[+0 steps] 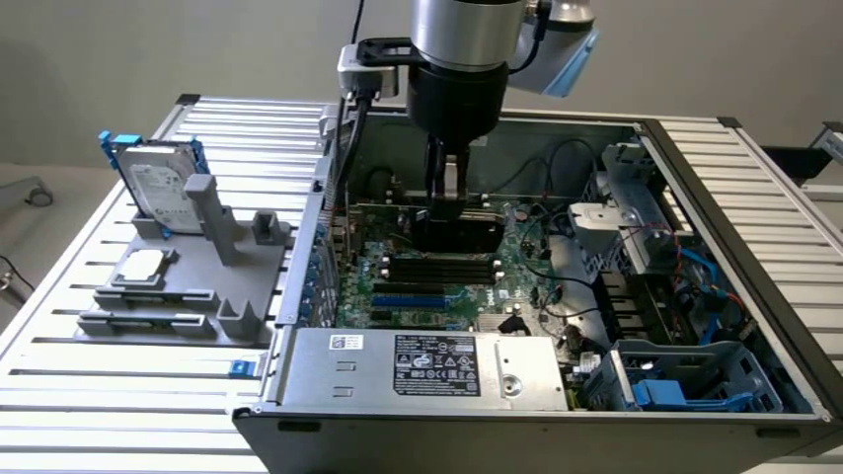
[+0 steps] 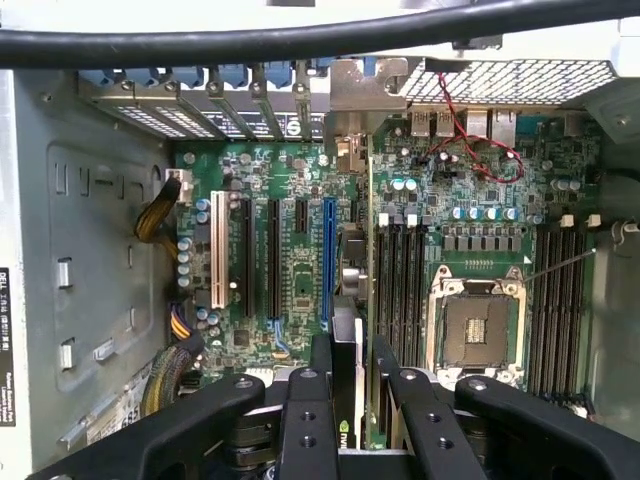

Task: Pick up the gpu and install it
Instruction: 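Insert the gpu into the slot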

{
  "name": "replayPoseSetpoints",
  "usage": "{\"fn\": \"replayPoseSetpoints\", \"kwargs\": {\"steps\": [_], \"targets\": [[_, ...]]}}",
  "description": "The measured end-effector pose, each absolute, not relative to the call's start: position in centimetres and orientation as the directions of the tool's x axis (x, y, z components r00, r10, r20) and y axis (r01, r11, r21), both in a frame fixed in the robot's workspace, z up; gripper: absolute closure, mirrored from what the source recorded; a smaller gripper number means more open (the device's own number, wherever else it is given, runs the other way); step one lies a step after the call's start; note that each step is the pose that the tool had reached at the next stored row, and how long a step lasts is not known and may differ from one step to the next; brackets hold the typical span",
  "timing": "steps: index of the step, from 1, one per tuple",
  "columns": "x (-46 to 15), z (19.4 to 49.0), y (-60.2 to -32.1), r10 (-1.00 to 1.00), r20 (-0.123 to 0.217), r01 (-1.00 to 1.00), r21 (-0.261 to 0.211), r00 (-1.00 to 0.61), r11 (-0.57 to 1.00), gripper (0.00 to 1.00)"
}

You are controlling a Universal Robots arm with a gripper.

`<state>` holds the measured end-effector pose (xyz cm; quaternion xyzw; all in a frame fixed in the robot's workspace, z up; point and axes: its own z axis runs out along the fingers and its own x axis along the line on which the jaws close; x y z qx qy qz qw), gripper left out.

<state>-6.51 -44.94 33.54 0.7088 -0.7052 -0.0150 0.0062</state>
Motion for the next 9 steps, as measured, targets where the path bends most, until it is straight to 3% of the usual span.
{"fn": "replayPoseSetpoints", "kwargs": {"steps": [9], "targets": [[-6.53, 32.94, -44.94, -1.0, -0.012, -1.0, 0.03, 0.005, -0.005, 0.73]]}}
